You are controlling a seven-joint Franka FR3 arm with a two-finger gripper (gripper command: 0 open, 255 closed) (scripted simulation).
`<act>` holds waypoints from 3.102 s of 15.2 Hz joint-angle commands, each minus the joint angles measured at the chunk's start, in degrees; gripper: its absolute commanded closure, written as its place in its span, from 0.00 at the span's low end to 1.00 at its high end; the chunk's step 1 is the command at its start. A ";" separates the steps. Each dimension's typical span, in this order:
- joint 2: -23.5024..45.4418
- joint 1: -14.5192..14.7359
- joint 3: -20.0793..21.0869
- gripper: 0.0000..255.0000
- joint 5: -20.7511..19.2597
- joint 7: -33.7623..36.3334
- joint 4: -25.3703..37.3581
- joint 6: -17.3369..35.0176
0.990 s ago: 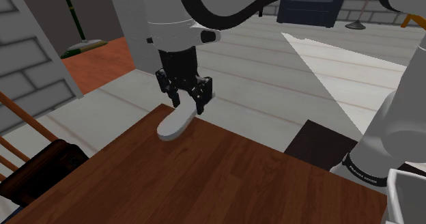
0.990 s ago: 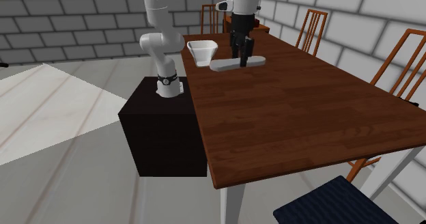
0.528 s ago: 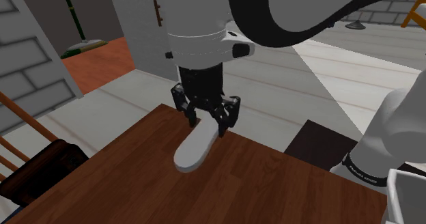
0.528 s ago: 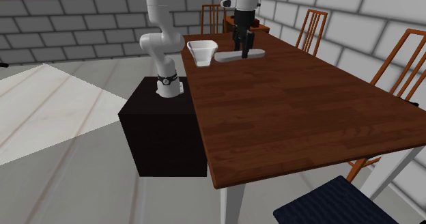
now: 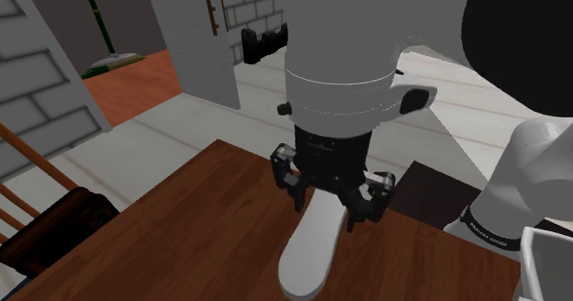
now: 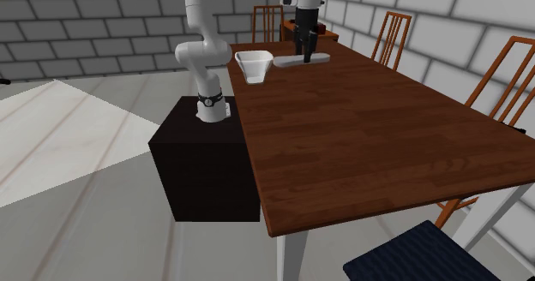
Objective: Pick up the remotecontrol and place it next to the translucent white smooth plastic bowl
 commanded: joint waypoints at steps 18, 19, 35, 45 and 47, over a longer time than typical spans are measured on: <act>-15.61 12.89 9.59 1.00 14.24 18.15 -3.87 -5.03; -15.88 13.26 10.48 1.00 14.78 19.40 -3.43 -5.25; -16.62 14.20 18.32 1.00 18.97 23.23 -9.26 2.60; -15.34 12.80 23.34 1.00 20.84 22.61 -14.70 10.17; -14.94 12.30 24.56 1.00 21.19 22.51 -15.65 11.74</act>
